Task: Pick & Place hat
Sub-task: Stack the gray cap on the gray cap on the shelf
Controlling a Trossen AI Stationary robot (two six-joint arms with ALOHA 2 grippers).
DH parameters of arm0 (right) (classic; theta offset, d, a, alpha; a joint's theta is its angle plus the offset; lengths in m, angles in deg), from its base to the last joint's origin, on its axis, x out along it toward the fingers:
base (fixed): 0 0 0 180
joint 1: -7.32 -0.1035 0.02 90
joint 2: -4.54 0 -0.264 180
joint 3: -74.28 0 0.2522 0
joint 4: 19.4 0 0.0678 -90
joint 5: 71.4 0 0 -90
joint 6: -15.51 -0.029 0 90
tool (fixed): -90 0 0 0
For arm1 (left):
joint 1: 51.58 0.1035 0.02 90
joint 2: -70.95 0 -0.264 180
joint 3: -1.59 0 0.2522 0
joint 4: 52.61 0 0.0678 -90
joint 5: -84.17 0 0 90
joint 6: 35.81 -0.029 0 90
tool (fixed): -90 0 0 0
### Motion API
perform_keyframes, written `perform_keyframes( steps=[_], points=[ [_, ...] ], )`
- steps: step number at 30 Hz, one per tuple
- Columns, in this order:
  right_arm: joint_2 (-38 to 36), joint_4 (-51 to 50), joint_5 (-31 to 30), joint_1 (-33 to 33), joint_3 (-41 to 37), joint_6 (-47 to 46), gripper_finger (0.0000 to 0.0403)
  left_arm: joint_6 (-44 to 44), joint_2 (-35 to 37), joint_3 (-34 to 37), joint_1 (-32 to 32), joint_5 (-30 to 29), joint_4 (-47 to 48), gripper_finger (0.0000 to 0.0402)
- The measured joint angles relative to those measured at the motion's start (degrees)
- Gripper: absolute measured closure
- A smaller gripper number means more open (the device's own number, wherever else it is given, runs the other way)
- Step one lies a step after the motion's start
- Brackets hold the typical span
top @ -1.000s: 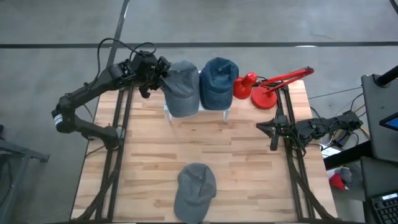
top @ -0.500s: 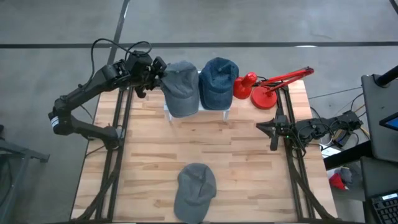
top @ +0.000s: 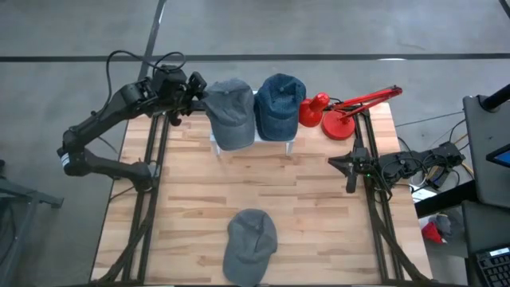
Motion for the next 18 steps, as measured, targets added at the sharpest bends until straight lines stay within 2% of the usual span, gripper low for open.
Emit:
perform_keyframes(
  steps=[5,10,18],
  points=[
    [0.00,0.01,0.00,0.00,0.00,0.00,0.0360,-2.38,2.09,-0.13,-0.12,0.53,-0.07,0.0229],
    [0.01,0.00,0.01,0.02,0.00,0.00,0.0360,-5.22,4.07,-0.13,-2.61,7.05,0.02,0.0229],
    [0.01,0.00,0.00,0.02,0.00,0.00,0.0360,-1.08,2.61,-0.13,-18.86,6.87,-0.02,0.0229]
  ],
)
